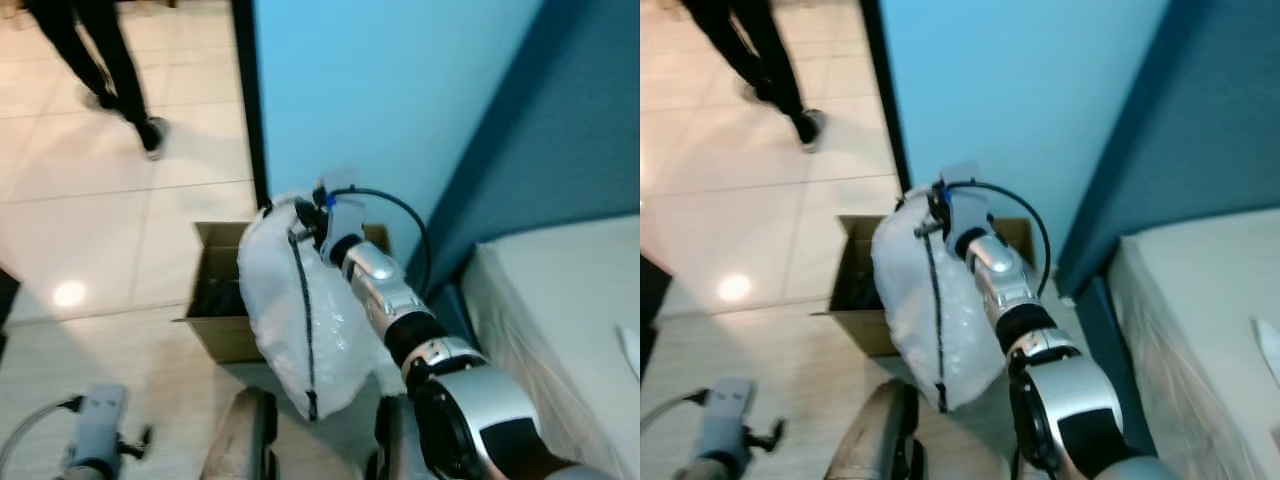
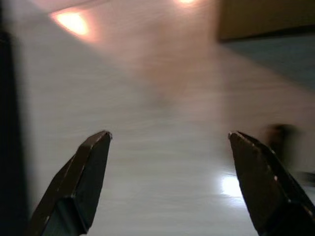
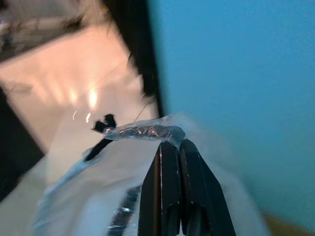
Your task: Clean up the room
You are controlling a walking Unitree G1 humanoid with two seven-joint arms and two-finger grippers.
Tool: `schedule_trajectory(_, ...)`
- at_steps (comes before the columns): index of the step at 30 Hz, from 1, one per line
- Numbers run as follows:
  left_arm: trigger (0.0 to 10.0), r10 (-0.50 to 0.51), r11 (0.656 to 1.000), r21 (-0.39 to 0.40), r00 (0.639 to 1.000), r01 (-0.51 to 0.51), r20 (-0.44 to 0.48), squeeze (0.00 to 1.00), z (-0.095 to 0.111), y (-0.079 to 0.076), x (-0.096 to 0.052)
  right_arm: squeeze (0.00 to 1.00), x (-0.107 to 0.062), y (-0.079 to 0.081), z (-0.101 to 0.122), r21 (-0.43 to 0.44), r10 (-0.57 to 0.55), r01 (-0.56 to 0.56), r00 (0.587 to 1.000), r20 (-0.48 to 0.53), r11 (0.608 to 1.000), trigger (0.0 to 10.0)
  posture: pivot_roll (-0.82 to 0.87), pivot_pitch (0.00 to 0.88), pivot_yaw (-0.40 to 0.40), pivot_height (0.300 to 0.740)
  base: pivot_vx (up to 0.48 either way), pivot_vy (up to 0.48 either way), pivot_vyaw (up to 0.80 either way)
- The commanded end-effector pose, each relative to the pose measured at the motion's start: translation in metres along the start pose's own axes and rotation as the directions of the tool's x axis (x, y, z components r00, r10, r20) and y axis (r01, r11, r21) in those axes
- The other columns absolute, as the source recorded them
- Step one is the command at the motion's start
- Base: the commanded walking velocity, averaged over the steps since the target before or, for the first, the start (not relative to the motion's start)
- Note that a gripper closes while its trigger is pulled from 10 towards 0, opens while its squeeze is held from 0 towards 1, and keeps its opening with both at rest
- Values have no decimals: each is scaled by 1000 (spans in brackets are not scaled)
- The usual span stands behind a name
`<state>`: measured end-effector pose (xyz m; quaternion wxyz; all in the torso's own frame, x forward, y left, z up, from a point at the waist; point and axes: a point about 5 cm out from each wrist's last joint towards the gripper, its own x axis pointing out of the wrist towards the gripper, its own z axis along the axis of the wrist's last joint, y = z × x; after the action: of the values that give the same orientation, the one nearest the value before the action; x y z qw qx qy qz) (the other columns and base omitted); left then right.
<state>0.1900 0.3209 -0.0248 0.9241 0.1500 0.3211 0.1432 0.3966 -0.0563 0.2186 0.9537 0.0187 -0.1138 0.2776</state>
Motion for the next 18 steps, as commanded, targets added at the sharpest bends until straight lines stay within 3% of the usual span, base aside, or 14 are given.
schedule_trajectory(1, 10000, 67, 997, 46, 995, -63, -70, 0, -15, 13, -5, 0, 8, 2, 26, 17, 39, -41, 994, 98, 999, 10000, 109, 279, -37, 552, 0, 0, 0)
schedule_trajectory(3, 10000, 103, 994, 45, 992, -100, -76, 0, -17, 22, -7, 0, 13, 2, 54, 17, 73, -77, 978, 198, 997, 10000, 108, 279, -39, 542, 0, 0, 0)
schedule_trajectory(4, 10000, 103, 994, 45, 992, -100, -76, 0, -17, 22, -7, 0, 13, 2, 54, 17, 73, -77, 978, 198, 997, 10000, 108, 279, -39, 542, 0, 0, 0)
schedule_trajectory(6, 10000, 64, 998, 31, 993, -62, -99, 0, -28, 10, -11, 0, 18, 0, 95, -2, 88, -93, 941, 327, 996, 10000, 108, 279, -41, 532, 0, 0, 0)
schedule_trajectory(8, 10000, 30, 999, 21, 992, -28, -125, 0, -38, -3, -15, 0, 20, 0, 121, -16, 99, -102, 910, 402, 995, 10000, 108, 278, -43, 522, 0, 0, 0)
schedule_trajectory(11, 10000, 23, 1000, 18, 991, -20, -134, 0, -40, -6, -16, 0, 20, 1, 126, -19, 103, -105, 903, 416, 994, 10000, 107, 278, -45, 517, 0, 0, 0)
schedule_trajectory(14, 10000, -77, 997, -2, 975, 78, -210, 0, -64, -47, -30, 0, 32, 25, 157, 20, 210, -255, 836, 507, 967, 10000, 106, 276, -51, 502, 0, 0, 0)
schedule_trajectory(17, 10000, -87, 996, -4, 972, 88, -221, 0, -67, -53, -32, 0, 34, 31, 160, 29, 234, -290, 823, 517, 957, 10000, 106, 276, -51, 497, 0, 0, 0)
schedule_trajectory(18, 10000, -123, 992, -1, 967, 125, -223, 0, -69, -66, -35, 0, 40, 49, 142, 121, 299, -403, 819, 489, 907, 10000, 121, 277, -57, 487, 0, 0, 0)
